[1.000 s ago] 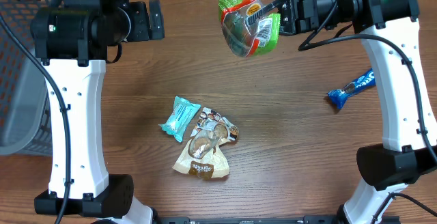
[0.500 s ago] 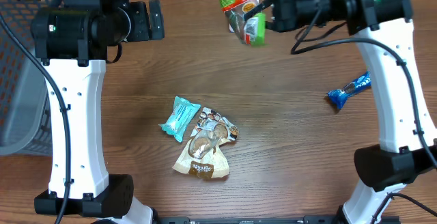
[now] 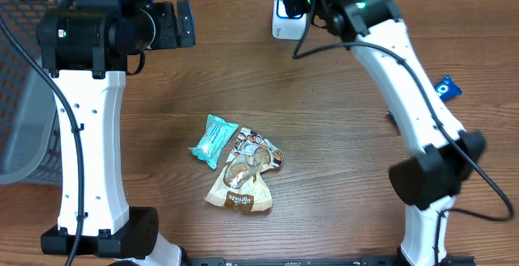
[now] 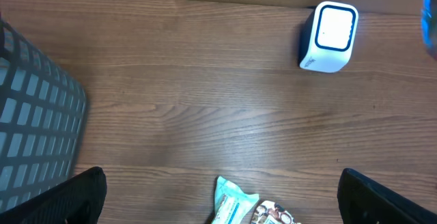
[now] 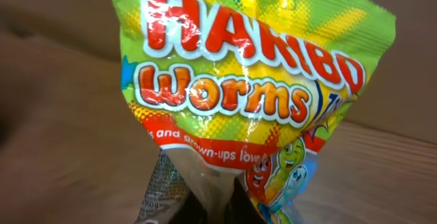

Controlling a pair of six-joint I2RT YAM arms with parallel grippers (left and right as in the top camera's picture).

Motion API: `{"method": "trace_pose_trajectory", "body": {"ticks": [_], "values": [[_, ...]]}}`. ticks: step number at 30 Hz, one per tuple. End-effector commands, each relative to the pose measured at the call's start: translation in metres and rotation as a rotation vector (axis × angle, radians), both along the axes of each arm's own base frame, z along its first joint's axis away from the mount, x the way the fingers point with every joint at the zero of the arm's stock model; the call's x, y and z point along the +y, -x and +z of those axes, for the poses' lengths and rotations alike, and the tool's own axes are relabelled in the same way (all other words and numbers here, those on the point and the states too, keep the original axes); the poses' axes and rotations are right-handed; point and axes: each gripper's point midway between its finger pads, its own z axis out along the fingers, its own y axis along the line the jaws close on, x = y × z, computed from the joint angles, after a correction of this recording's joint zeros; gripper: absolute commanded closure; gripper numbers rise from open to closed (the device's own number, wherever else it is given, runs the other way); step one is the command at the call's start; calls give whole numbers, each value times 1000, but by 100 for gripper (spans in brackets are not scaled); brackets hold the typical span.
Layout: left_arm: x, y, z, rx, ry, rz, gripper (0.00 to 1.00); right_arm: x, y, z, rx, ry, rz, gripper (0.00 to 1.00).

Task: Scan the item barcode
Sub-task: 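Carry the Haribo bag up to the white scanner, then hold the Haribo bag in front of the scanner window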

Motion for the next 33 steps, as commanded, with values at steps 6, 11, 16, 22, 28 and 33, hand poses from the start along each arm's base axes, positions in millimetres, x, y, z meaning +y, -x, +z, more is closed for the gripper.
{"method": "trace_pose_trajectory", "body": {"ticks": [6, 11, 16, 22, 28, 33], "values": [[-1, -1, -2, 3, -11, -17, 0, -47, -62, -32, -167, 183, -342, 96], [-1, -1, -2, 3, -12, -16, 0, -53, -78, -52, -222, 231, -440, 96], [-1, -1, -2, 3, -12, -16, 0, -35, -83, -72, -241, 326, -386, 96], [-1, -1, -2, 3, -12, -16, 0, -20, -84, -82, -308, 493, -381, 96], [-1, -1, -2, 3, -12, -16, 0, -3, -87, -80, -366, 556, -334, 96], [-1, -1, -2, 3, -12, -16, 0, -3, -89, -83, -385, 658, -311, 96]]}}
